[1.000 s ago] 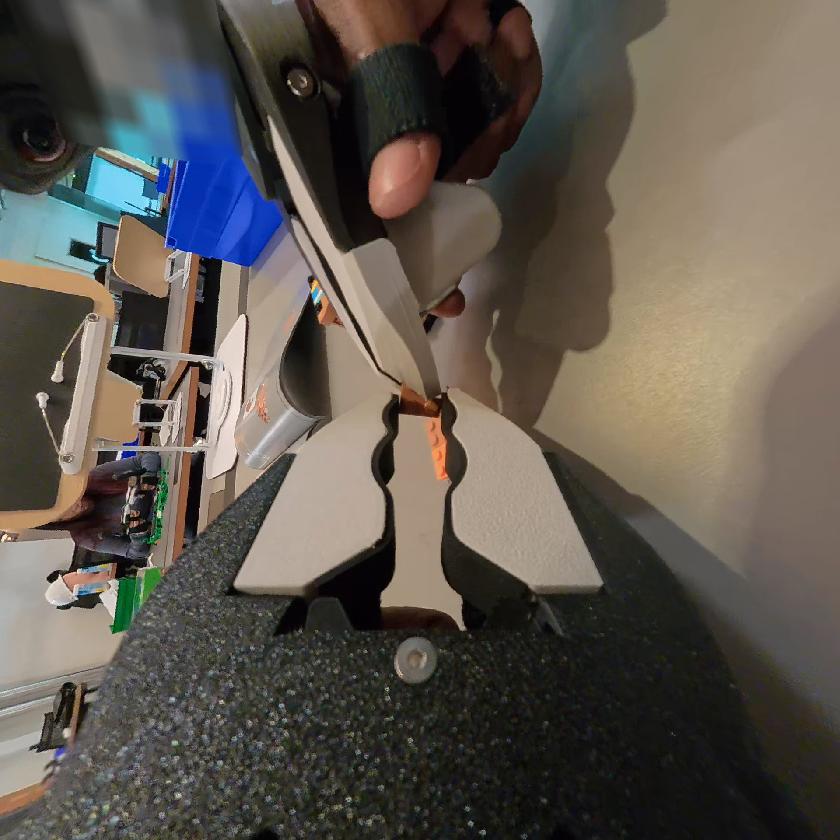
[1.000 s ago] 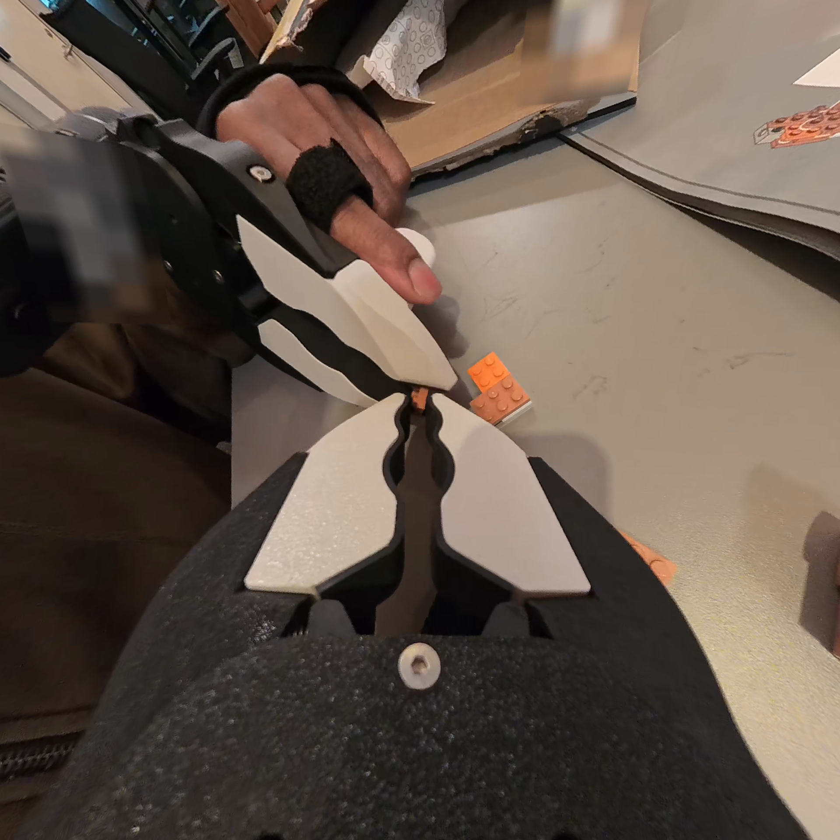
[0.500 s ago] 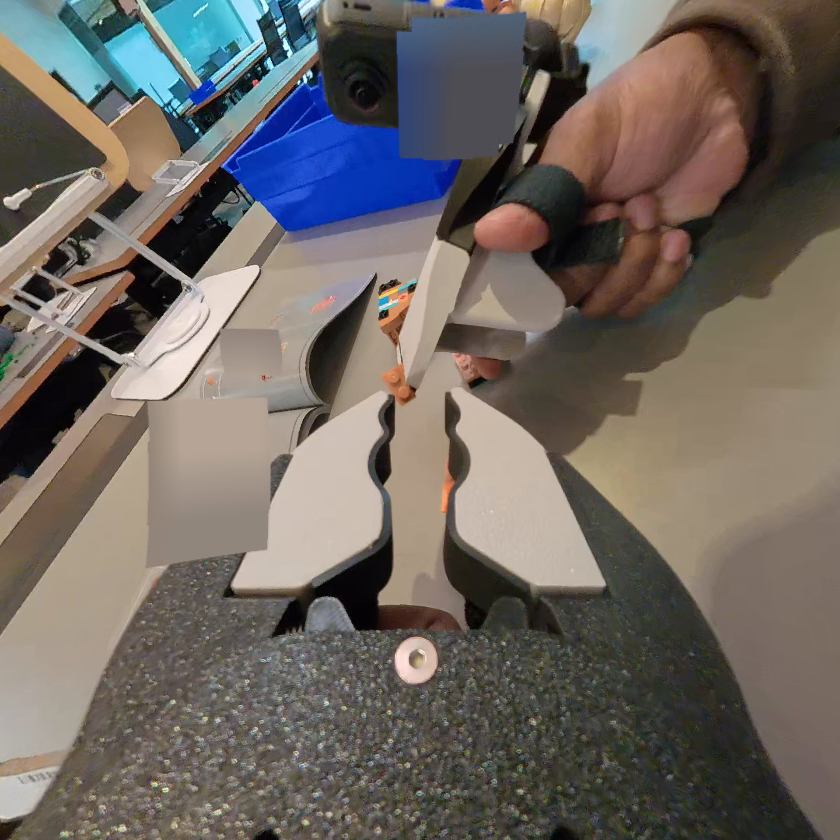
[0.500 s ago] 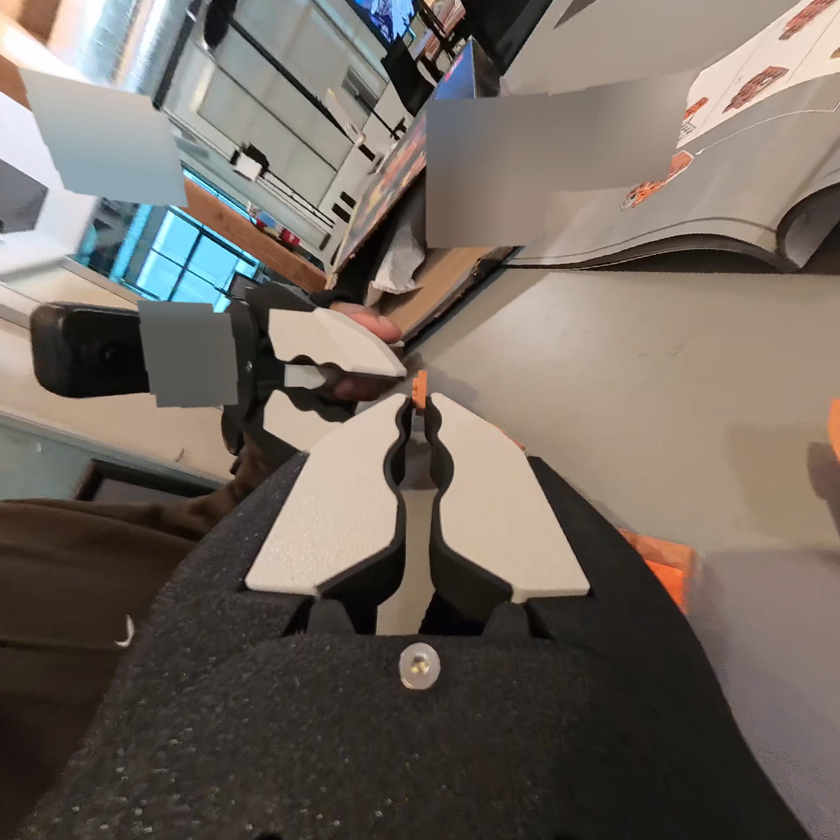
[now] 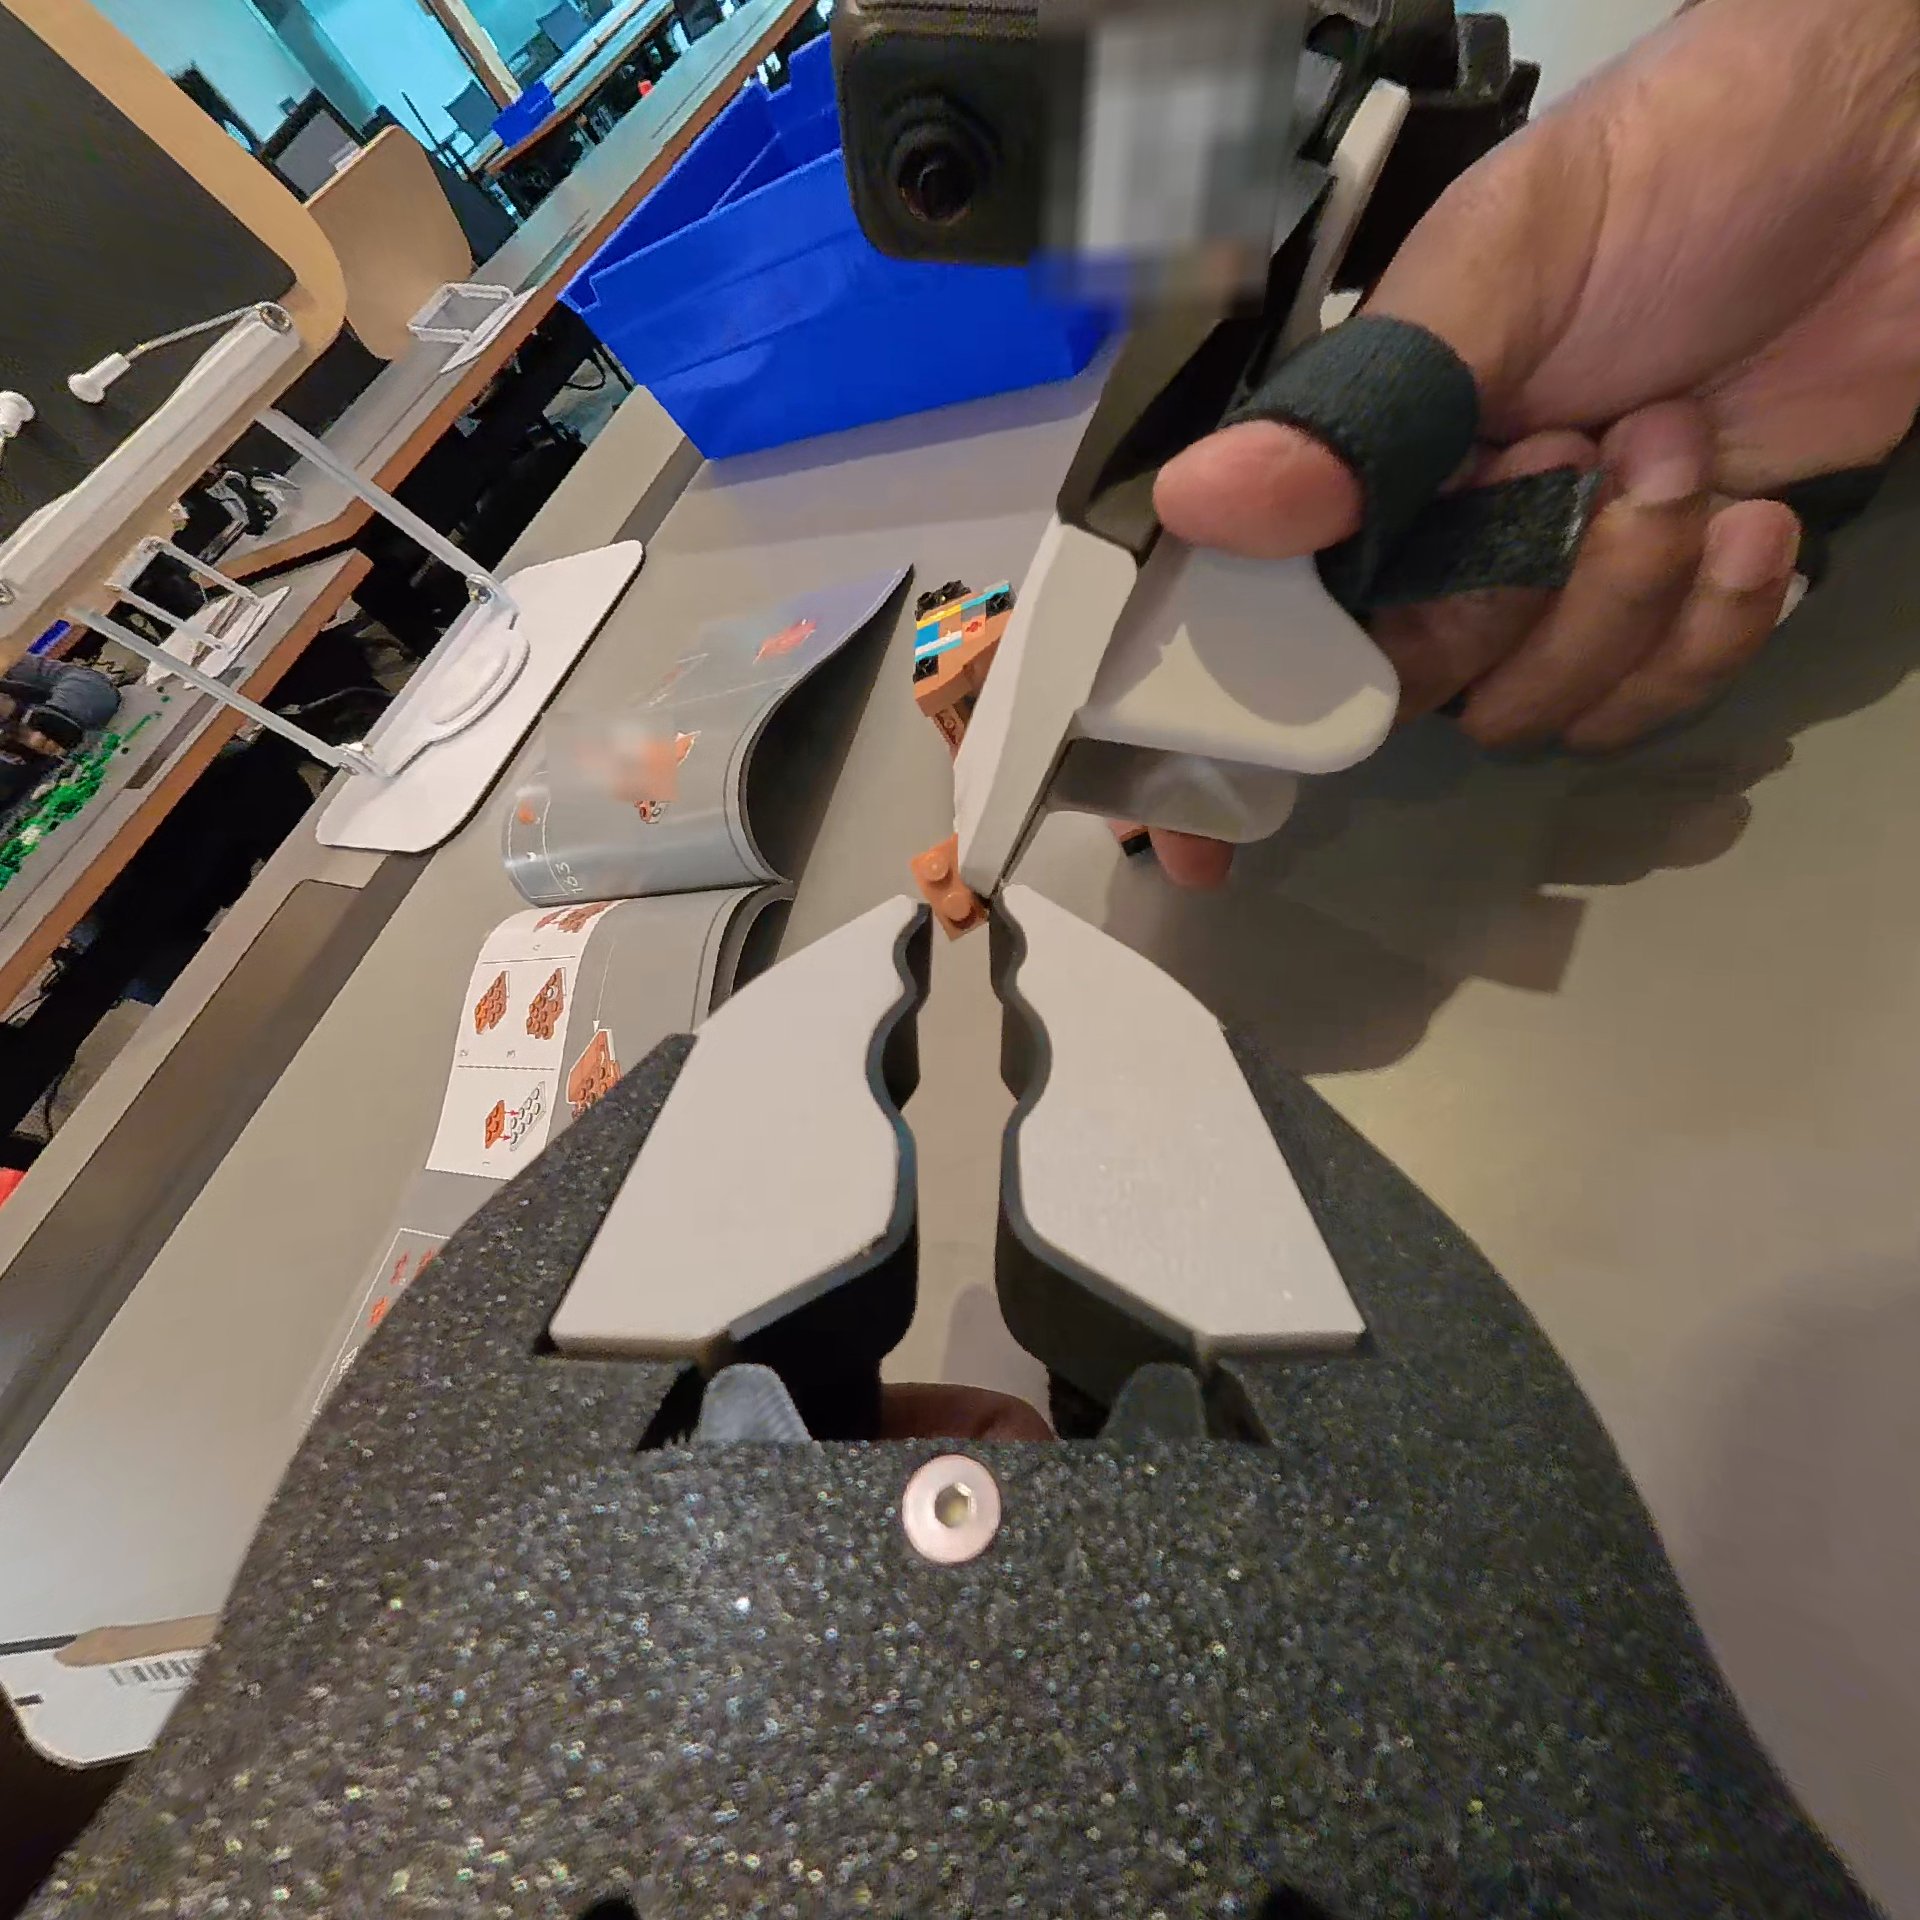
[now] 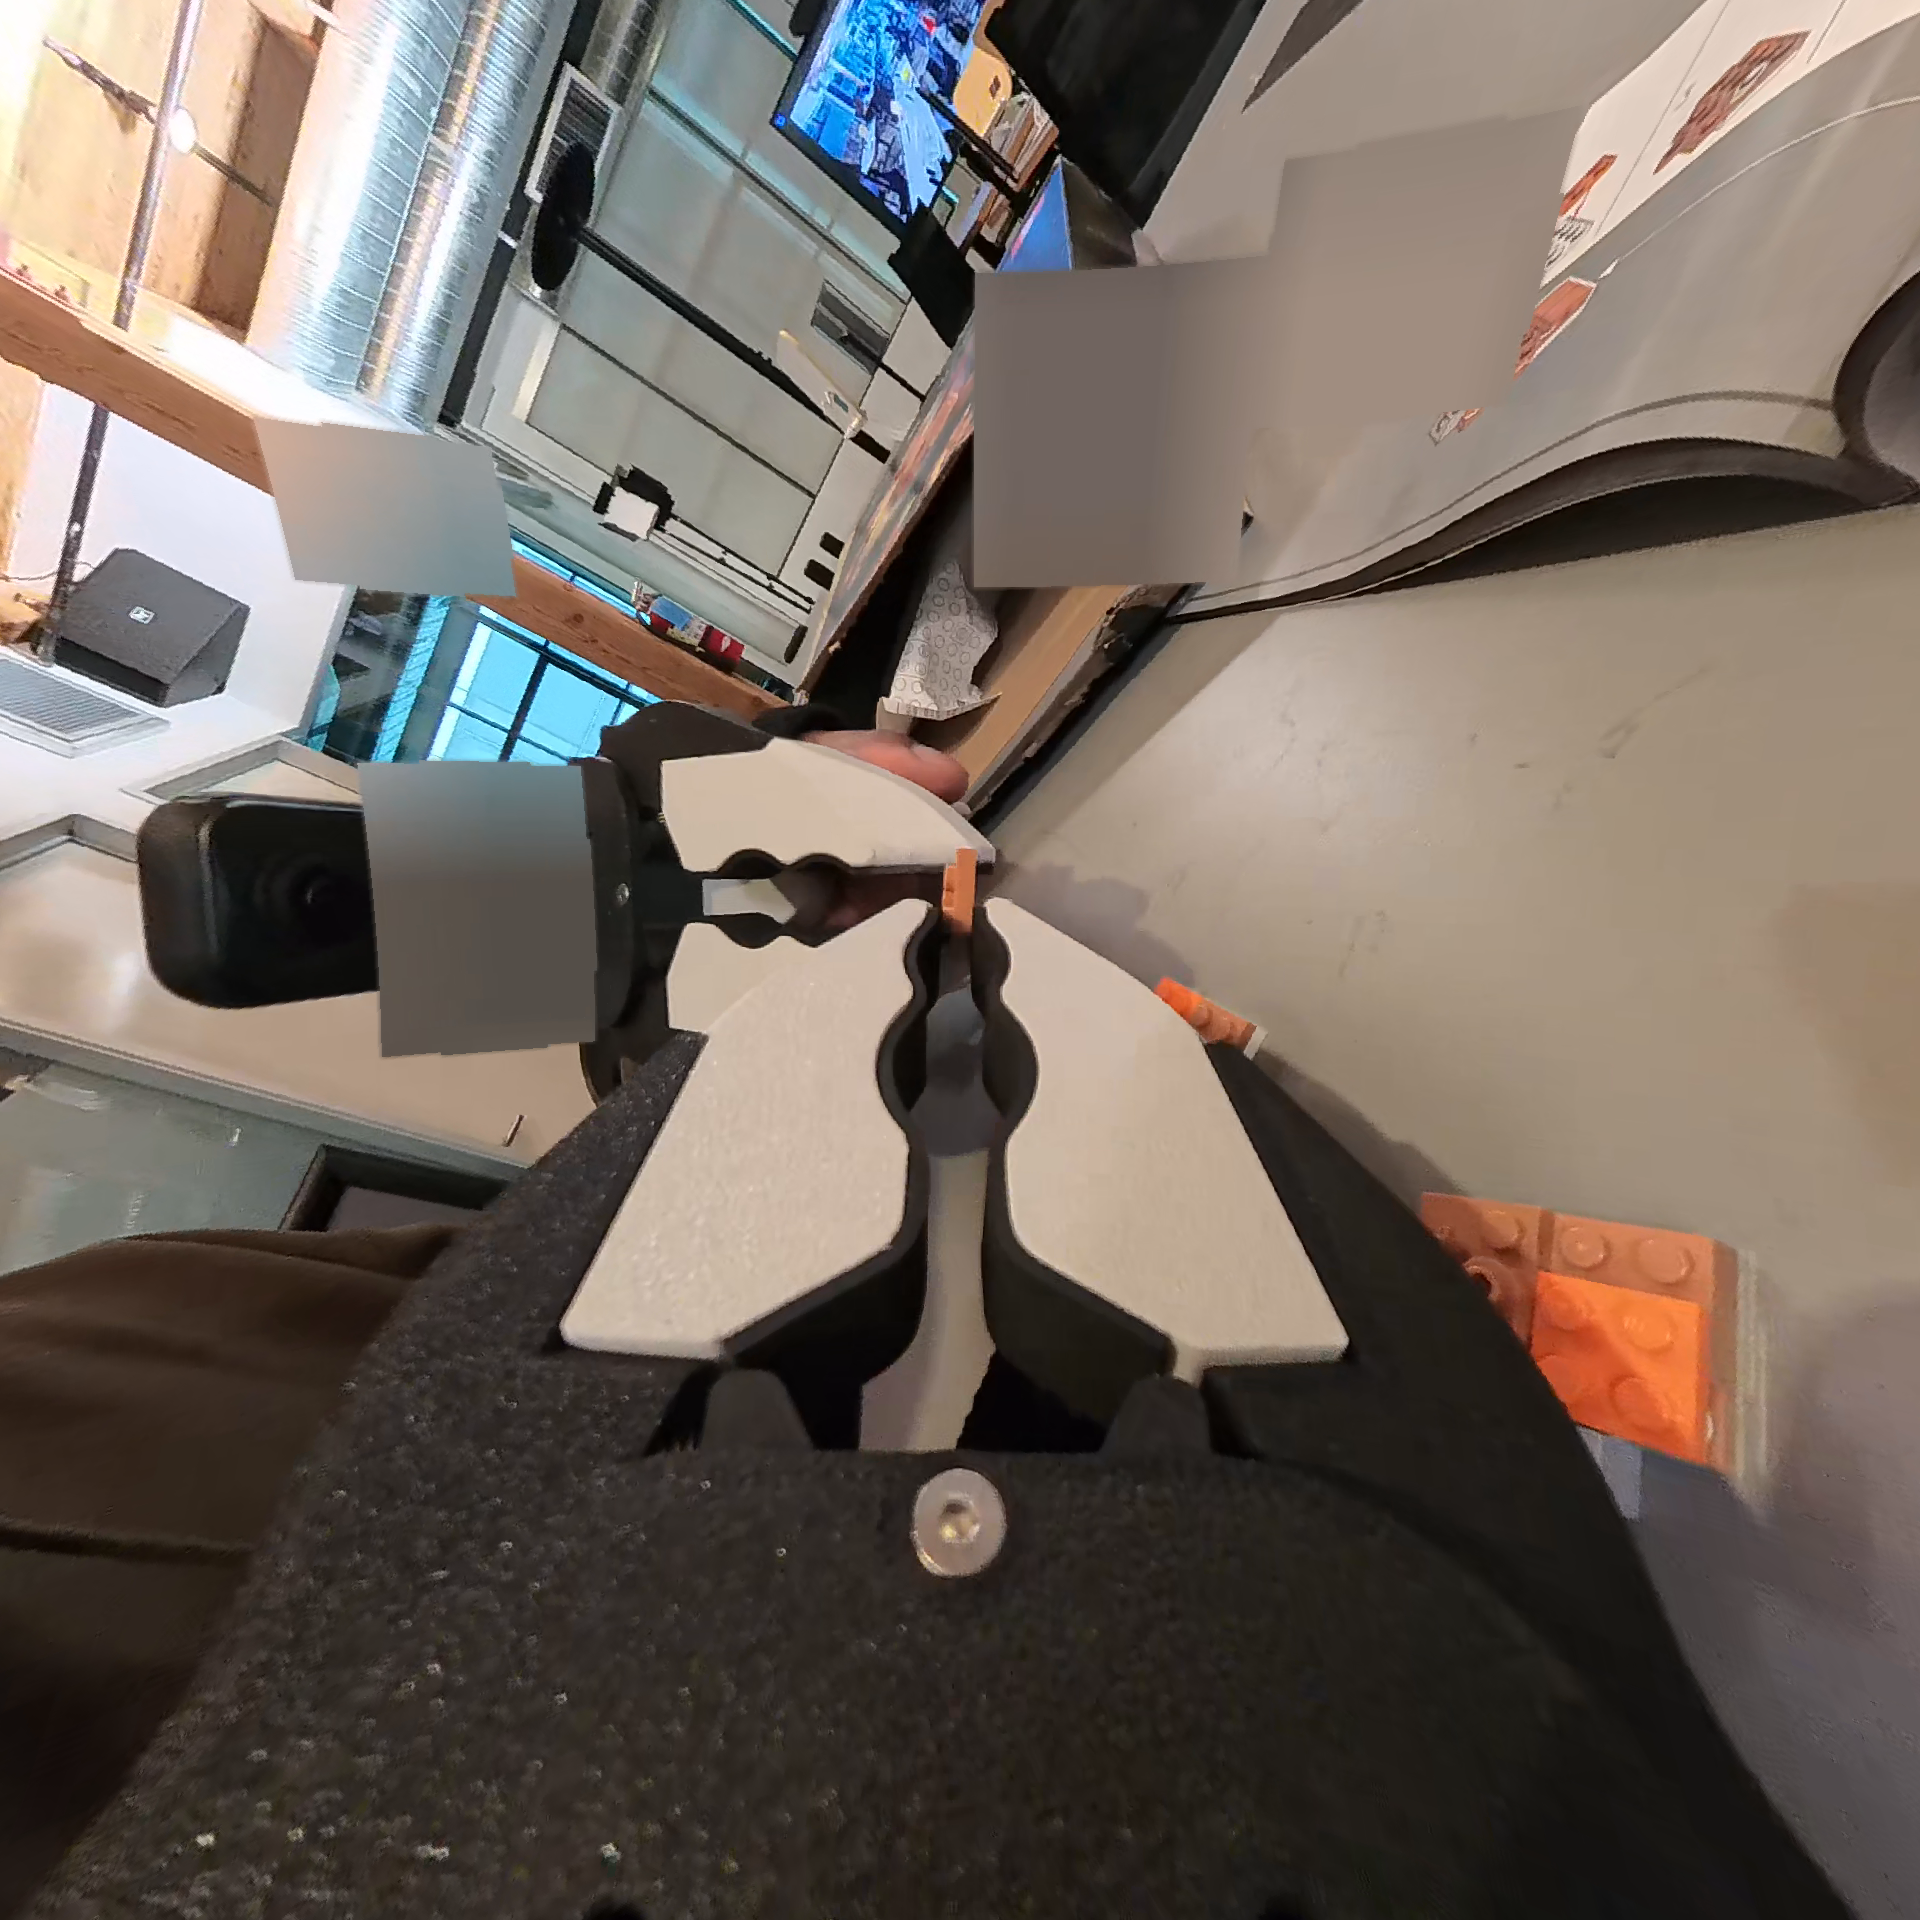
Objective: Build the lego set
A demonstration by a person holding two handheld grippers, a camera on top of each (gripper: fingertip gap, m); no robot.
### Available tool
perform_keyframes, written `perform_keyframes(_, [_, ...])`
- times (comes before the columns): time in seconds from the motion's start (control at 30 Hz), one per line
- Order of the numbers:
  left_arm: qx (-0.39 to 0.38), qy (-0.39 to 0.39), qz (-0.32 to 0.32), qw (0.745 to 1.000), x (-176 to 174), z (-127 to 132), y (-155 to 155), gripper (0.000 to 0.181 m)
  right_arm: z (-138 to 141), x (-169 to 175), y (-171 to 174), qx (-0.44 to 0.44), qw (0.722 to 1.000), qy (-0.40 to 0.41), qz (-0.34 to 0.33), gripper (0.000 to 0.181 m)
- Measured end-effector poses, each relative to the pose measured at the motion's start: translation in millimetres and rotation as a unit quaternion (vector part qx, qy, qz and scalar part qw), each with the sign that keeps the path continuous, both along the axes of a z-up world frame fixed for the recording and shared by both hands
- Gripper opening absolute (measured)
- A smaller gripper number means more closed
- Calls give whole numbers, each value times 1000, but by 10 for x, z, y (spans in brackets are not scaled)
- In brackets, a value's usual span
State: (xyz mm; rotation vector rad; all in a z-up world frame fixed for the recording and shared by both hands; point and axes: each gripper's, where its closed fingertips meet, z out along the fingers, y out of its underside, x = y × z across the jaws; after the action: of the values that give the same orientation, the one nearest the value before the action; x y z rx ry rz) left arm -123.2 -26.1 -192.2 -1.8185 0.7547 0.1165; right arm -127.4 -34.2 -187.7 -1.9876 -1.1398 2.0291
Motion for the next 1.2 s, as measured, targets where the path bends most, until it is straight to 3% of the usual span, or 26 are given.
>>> perform_keyframes(0.2, [-14,3,-23,1000,17,-32,-53,9,-28,4,-50,15,1000,-6,19,5])
perform_keyframes(0.5, [-49,20,-51,997,-31,-162,-138,8,-90,50,-108,81,995,-25,61,25])
perform_keyframes(0.6, [-87,57,-71,992,-62,-318,-193,8,-151,121,-53,189,978,-34,85,27])
perform_keyframes(0.7, [-122,100,-102,982,-11,-458,-203,9,-197,178,-8,307,944,-32,116,27])
perform_keyframes(0.8, [-150,138,-119,972,-14,-574,-212,9,-256,211,3,370,918,-34,141,28])
perform_keyframes(0.97, [-155,147,-126,969,-35,-593,-222,9,-364,222,-3,412,894,-42,171,32])
perform_keyframes(1.2, [-161,142,-124,969,-71,-592,-224,9,-391,208,-35,421,887,-40,187,32])
